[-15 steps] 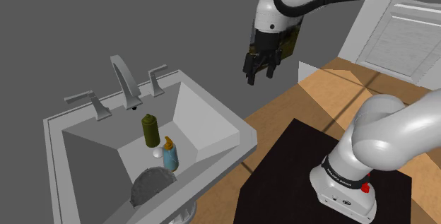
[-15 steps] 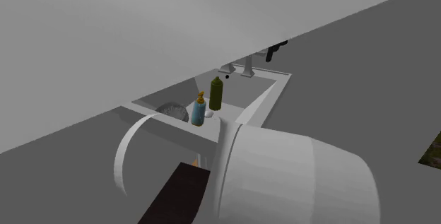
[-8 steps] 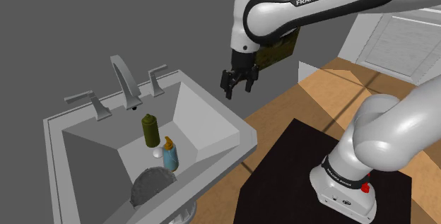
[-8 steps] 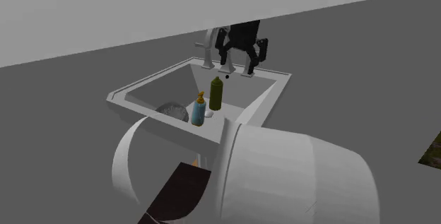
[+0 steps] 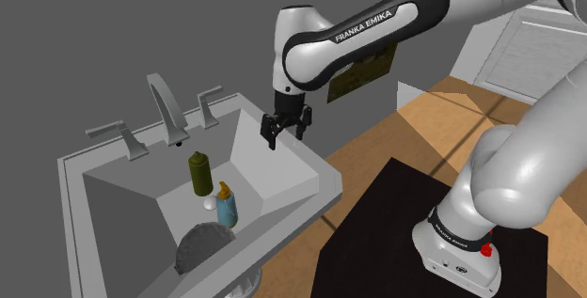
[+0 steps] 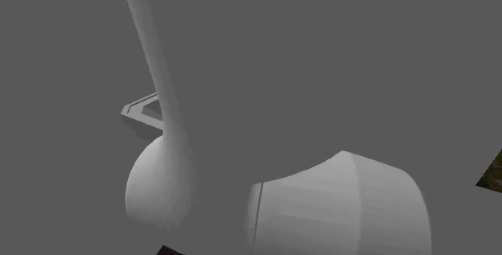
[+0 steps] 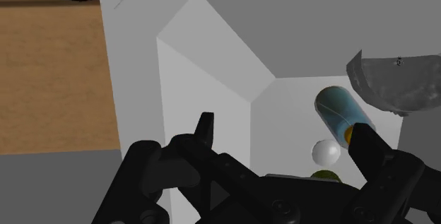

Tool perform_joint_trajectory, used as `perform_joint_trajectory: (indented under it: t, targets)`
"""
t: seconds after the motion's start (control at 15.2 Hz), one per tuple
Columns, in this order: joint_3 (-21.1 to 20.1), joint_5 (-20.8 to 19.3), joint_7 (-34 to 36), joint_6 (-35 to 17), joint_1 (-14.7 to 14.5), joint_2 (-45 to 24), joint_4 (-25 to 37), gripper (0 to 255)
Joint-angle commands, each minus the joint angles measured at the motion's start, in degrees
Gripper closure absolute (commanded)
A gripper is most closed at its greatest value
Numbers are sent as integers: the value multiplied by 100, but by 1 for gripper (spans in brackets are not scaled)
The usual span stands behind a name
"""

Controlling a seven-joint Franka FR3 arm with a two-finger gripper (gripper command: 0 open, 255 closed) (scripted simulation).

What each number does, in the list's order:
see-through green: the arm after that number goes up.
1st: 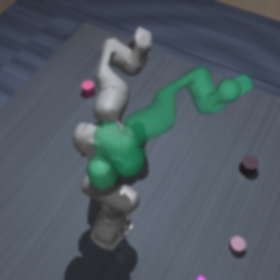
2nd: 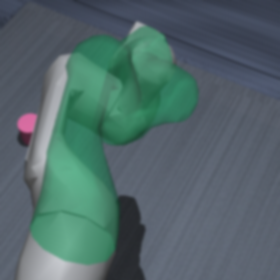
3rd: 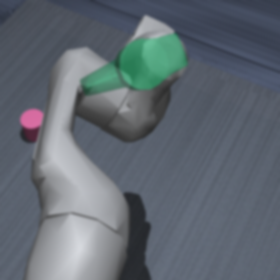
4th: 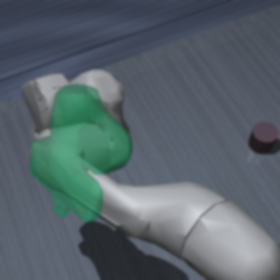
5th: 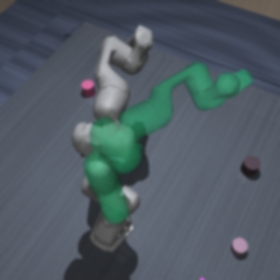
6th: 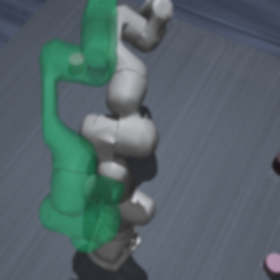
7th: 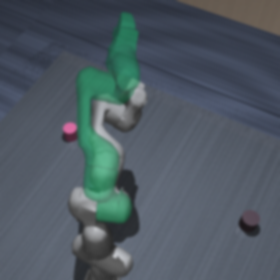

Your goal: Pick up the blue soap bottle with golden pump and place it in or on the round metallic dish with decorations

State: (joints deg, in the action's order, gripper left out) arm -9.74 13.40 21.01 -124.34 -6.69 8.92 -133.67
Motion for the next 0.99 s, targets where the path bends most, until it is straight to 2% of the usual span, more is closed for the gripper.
perform_joint_trajectory:
  t: [0.0, 0.46, 0.92]
  targets:
    - [-109, 10, 147, -295, -70, -430, 192, 0]
    - [-297, -171, 601, -1003, -300, -1907, 1127, 0]
    - [-293, -470, 1054, -1356, -649, -3407, 2430, 0]
